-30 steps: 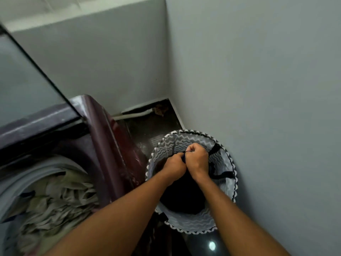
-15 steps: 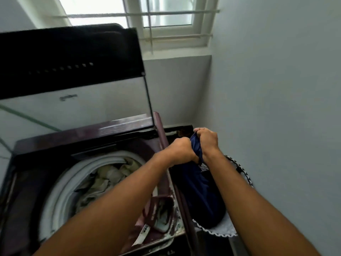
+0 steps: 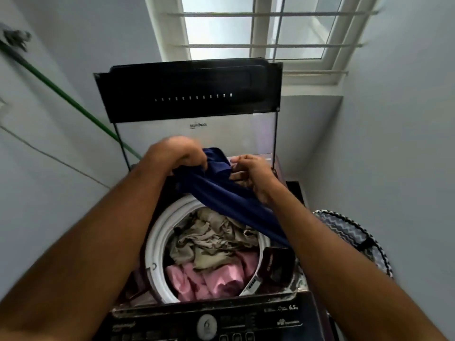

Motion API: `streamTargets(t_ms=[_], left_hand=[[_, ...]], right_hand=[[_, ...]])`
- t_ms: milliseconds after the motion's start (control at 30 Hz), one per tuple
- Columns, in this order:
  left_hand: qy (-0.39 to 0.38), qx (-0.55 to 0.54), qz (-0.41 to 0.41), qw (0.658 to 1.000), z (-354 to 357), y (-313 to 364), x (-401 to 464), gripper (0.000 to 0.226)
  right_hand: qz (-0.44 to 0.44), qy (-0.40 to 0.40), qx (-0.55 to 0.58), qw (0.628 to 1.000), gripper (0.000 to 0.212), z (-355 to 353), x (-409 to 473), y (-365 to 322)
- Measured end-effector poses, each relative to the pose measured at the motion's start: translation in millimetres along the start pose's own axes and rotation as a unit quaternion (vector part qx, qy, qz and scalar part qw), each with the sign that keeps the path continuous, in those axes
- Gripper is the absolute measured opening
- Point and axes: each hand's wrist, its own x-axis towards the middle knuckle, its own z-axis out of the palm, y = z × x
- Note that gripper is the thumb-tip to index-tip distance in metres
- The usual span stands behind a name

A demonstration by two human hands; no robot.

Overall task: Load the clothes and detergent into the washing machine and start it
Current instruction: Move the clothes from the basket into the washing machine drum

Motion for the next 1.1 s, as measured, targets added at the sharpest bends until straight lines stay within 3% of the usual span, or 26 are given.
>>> streamTargets(t_ms=[233,333,500,600,667,733,800,867,967,1100], left_hand=[[0.041,-0.102,-0.047,0.993,106,-49,18,0.04],[0.009,-0.126,-0.056,0.99,156,-42,16,0.053],[-0.016,-0.092,-0.079,0.993,203,-29,8,0.067],[-0.007,-0.1,0.002,0.995,212,-8,12,0.065],[-0.006,-0.129,0.087,0.988,215,15,15,0.067],[-0.014,-0.155,0.173,0.973,215,48,11,0.076],[-0.01,-0.157,0.25,0.956,218,81,6,0.089],[0.01,-0.134,0.287,0.949,223,109,2,0.107],[0.01,-0.048,0.308,0.95,232,136,1,0.132],[-0.039,0.01,0.312,0.949,236,153,10,0.135]], right_hand=[[0.025,-0.02,-0.187,0.982,0.021,30,-2,69],[0.042,-0.024,-0.301,0.952,0.01,31,-4,99],[0.033,-0.028,-0.433,0.9,0.027,5,-9,121],[-0.044,0.024,-0.487,0.872,0.03,-24,-18,112],[-0.092,0.091,-0.556,0.821,0.031,-47,-24,104],[-0.099,0.173,-0.598,0.776,0.033,-72,-30,97],[-0.06,0.239,-0.599,0.762,0.04,-94,-36,94],[0.016,0.272,-0.546,0.792,0.057,-117,-41,97],[0.152,0.242,-0.422,0.861,0.104,-151,-46,108],[0.266,0.181,-0.253,0.912,0.146,-171,-39,133]])
